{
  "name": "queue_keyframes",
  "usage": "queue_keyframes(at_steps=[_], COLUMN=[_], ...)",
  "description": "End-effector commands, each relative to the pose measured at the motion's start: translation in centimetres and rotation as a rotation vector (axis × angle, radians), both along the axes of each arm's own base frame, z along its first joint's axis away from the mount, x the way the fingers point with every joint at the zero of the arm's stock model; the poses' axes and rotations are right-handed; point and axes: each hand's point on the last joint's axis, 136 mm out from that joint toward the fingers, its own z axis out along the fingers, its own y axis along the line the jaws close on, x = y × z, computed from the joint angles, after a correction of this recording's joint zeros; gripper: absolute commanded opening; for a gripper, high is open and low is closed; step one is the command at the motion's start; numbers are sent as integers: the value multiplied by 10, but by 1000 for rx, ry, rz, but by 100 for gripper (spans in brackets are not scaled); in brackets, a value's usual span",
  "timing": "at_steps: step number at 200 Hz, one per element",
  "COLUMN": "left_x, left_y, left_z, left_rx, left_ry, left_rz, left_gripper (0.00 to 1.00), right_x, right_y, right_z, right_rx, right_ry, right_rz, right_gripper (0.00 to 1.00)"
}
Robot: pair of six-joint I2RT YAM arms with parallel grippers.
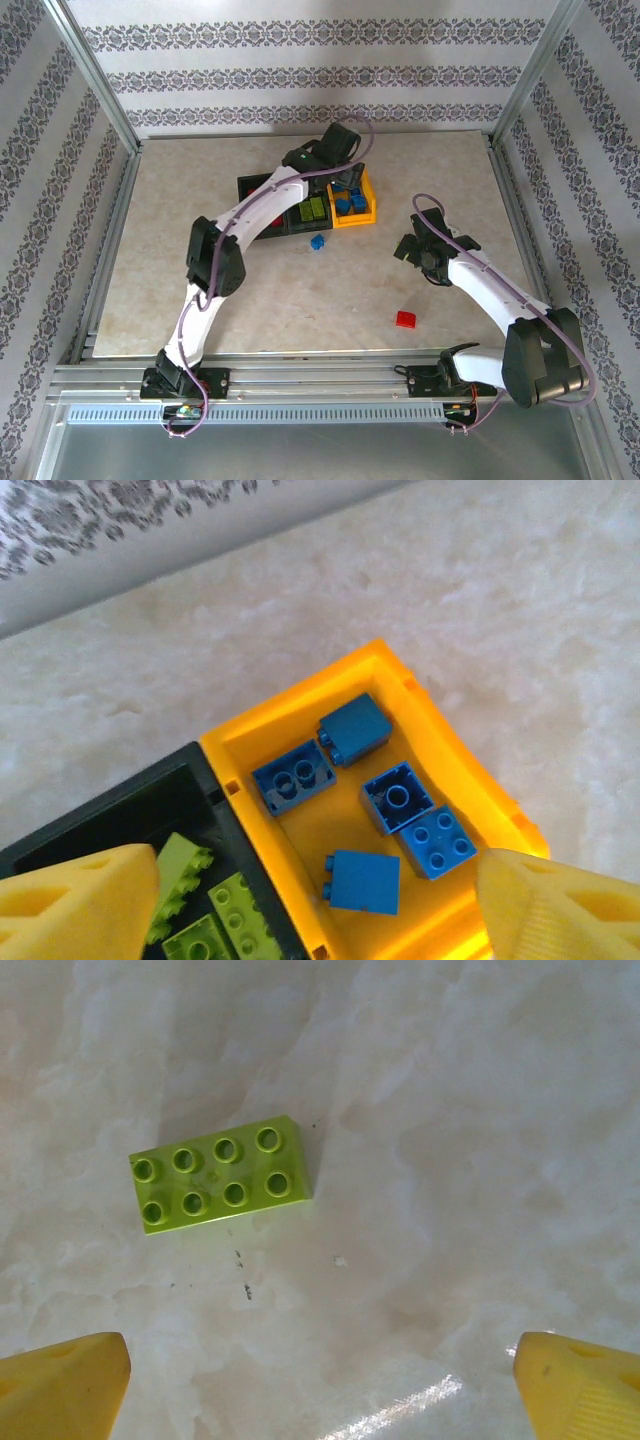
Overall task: Sort the legos into containers by color
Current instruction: Pick up the lego from the middle-right of the table.
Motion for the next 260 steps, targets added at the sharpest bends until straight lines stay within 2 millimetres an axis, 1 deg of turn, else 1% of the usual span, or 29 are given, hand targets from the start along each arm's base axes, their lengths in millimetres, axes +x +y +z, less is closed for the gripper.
queue_keyframes(at_steps=[1,7,16,30,34,37,38,41,61,95,102,104,118,134,153,175,198,226,260], left_x=[-2,-5,-11,-19,-22,-23,-24,-26,-41,-66,-72,-73,-84,-94,-102,-111,-119,-128,-137], left_y=[20,24,32,46,51,53,56,59,82,120,127,128,142,155,170,183,193,204,214], left_z=[44,49,52,57,56,51,56,59,57,59,56,50,50,45,37,22,4,-16,-29], left_rx=[-51,-61,-72,-99,-103,-103,-109,-117,-157,-256,-268,-264,-295,-317,-320,-312,-317,-330,-318], left_ry=[-109,-123,-133,-151,-154,-149,-158,-164,-193,-235,-235,-229,-245,-242,-226,-191,-150,-95,-62], left_rz=[52,61,77,104,112,120,123,128,170,221,227,228,237,256,284,315,342,373,392], left_gripper=[91,95,100,100,100,100,100,100,100,100,100,100,100,100,100,100,100,100,100], right_x=[9,10,11,13,14,14,14,15,19,25,27,27,32,37,44,52,58,62,65], right_y=[4,5,6,8,8,9,9,10,14,18,19,19,22,25,28,30,29,28,27], right_z=[9,9,9,8,8,7,7,7,5,-5,-6,-8,-13,-19,-26,-34,-41,-48,-57], right_rx=[-3,-4,-5,-4,-6,-6,-6,-4,-2,-12,-13,-13,-15,-19,-31,-47,-58,-59,-50], right_ry=[-31,-30,-28,-27,-27,-25,-24,-24,-18,21,26,31,53,76,103,133,158,177,205], right_rz=[4,7,15,25,27,31,31,33,51,71,78,79,93,112,131,148,150,150,156], right_gripper=[98,98,98,98,98,98,98,98,98,94,93,93,91,91,90,90,90,91,91])
